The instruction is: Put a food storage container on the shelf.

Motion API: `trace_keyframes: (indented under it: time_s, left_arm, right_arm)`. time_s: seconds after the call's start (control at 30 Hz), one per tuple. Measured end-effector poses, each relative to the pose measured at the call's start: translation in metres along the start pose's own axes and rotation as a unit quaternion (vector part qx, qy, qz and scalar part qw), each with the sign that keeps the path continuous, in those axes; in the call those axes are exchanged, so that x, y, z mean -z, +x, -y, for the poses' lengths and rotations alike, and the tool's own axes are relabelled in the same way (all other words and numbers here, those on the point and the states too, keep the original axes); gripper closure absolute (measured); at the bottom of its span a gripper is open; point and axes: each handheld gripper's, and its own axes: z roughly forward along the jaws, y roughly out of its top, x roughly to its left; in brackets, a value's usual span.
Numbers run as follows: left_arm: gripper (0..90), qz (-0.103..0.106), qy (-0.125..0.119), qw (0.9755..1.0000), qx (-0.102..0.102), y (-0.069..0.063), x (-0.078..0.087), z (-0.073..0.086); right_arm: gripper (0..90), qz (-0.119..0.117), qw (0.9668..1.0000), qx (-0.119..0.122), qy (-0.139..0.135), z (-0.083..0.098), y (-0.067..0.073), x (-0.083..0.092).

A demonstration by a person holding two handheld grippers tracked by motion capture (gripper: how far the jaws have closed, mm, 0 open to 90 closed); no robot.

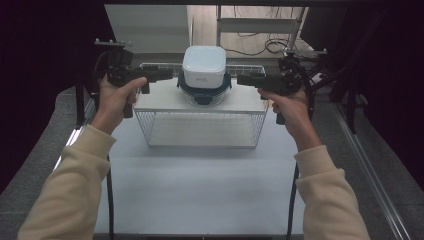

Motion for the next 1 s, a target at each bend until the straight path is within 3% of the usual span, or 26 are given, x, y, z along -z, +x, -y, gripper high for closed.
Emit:
trace_keyframes:
  time_s: [0.23, 0.4, 0.53, 0.67, 0.93, 1.0]
  left_arm:
    - [24.3, -0.008, 0.006, 0.9997, -0.020, -0.006, 0.010, 0.035]
    - [23.5, -0.011, 0.003, 0.9996, -0.027, -0.009, 0.020, 0.064]
    - [21.9, -0.020, 0.014, 0.9990, -0.037, -0.011, 0.023, 0.090]
    - [19.6, -0.034, 0.034, 0.9977, -0.049, -0.013, 0.023, 0.118]
    - [14.5, -0.050, 0.056, 0.9965, -0.039, -0.012, 0.025, 0.168]
    - [12.8, -0.062, 0.062, 0.9956, -0.035, -0.012, 0.024, 0.182]
  right_arm:
    - [28.0, 0.022, 0.9992, 0.033, 0.002, 0.028, 0.006, 0.016]
    - [26.9, 0.033, 0.9979, 0.056, 0.000, 0.059, 0.007, 0.030]
    - [23.6, 0.050, 0.9960, 0.074, 0.002, 0.089, 0.005, 0.040]
    - [22.0, 0.051, 0.9961, 0.071, -0.005, 0.106, 0.002, 0.047]
    - [18.3, 0.063, 0.9941, 0.088, 0.005, 0.158, -0.006, 0.060]
    - [17.4, 0.066, 0.9934, 0.092, 0.012, 0.173, -0.008, 0.060]
